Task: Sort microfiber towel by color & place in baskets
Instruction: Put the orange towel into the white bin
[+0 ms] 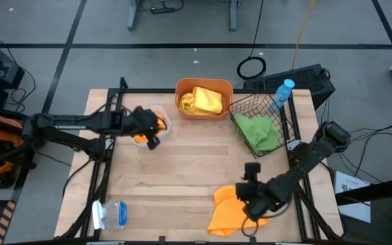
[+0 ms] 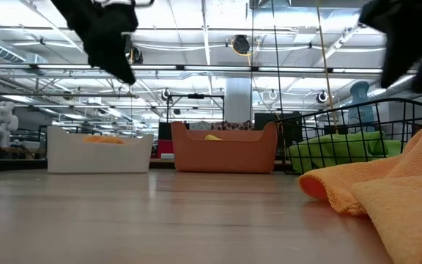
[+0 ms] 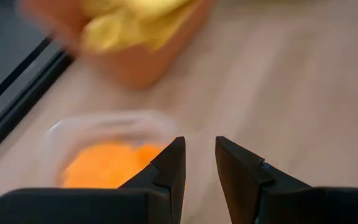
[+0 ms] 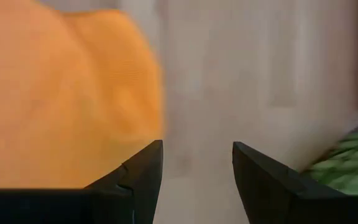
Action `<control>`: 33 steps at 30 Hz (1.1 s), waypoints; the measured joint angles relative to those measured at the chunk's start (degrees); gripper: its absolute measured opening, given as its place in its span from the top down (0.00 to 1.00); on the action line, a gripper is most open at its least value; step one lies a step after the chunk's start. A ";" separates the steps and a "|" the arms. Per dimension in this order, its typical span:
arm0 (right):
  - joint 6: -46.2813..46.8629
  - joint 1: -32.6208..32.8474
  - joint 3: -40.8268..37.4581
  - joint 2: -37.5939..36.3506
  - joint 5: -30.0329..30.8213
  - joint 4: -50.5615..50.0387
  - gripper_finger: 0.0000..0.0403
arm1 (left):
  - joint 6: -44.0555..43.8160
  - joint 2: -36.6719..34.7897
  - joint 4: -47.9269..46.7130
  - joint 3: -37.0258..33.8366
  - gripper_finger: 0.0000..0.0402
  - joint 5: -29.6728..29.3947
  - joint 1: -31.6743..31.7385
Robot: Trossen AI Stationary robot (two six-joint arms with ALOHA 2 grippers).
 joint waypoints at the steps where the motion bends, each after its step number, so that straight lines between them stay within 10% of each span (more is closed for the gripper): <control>1: 2.12 0.96 0.00 -0.55 -1.26 0.25 0.54 | 0.04 0.09 2.38 -0.31 0.76 -0.04 -2.24; 18: 21.01 10.70 -10.75 -2.19 5.86 17.43 0.12 | 3.26 14.68 28.25 -0.88 0.76 -7.85 -25.95; 33: 22.01 10.65 -33.88 -2.18 7.02 55.13 0.16 | 0.55 23.04 35.78 -0.93 0.76 -10.71 -29.83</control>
